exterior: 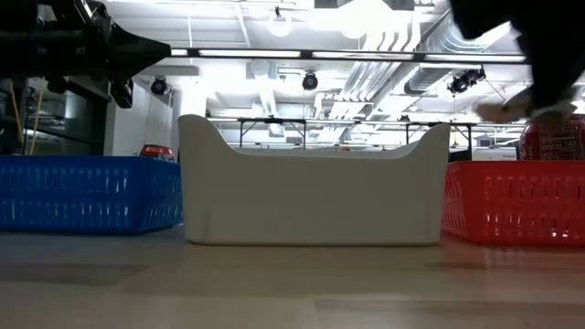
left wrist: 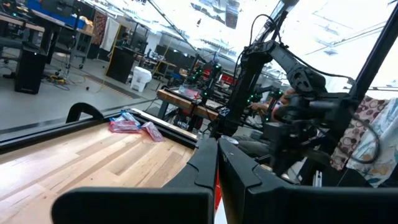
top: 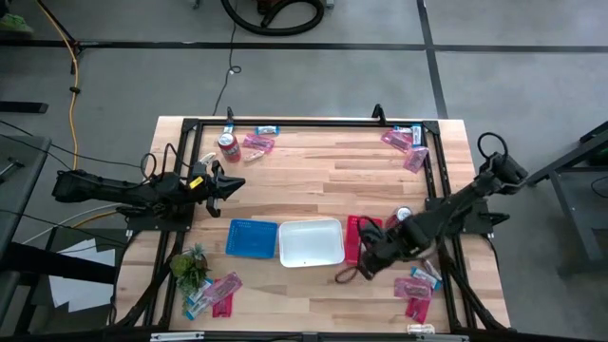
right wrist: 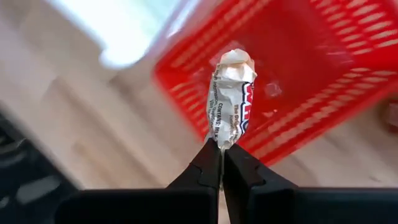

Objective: Sort candy
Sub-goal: Put the light brown chocolate into the red bin, then put the pink candy into the white bin

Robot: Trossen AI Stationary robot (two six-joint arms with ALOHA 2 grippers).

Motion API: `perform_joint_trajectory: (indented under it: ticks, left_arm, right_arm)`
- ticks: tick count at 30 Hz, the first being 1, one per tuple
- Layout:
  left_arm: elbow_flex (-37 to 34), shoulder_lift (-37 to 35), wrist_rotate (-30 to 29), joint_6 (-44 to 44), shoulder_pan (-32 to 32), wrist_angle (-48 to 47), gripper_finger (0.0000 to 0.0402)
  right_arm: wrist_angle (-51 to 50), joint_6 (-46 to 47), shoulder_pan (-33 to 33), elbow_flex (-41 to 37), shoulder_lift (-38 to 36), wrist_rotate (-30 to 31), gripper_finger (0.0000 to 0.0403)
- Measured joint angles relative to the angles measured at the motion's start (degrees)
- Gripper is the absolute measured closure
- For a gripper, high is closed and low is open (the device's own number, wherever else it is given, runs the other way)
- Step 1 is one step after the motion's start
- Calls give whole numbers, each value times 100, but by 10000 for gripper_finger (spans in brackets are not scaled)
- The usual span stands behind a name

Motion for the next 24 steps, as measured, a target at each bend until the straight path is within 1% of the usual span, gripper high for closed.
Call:
perform_joint_trajectory:
  ticks: [2, 6, 10, 12, 15, 21, 24]
  left_arm:
    - [1, 1, 0, 1, 0, -1, 401]
    - [1, 0, 0, 1, 0, 0, 401]
    - [0, 0, -1, 1, 1, -1, 401]
    - [-1, 1, 1, 0, 0, -1, 401]
    - [-1, 2, 0, 1, 1, 0, 401]
    - [0, 2, 1, 1, 1, 0, 401]
    - [1, 0, 1, 1, 0, 0, 401]
  right_arm:
    - [-100, 79, -168, 0, 3, 0, 403]
    - [57, 74, -429, 0, 3, 2, 402]
    - [53, 53, -598, 0, 3, 3, 402]
    - [43, 55, -646, 0, 3, 2, 396]
    - [42, 63, -688, 0, 3, -128, 363]
    - [-123, 149, -692, 0, 3, -332, 257]
    - [-119, -18, -692, 0, -51, -617, 217]
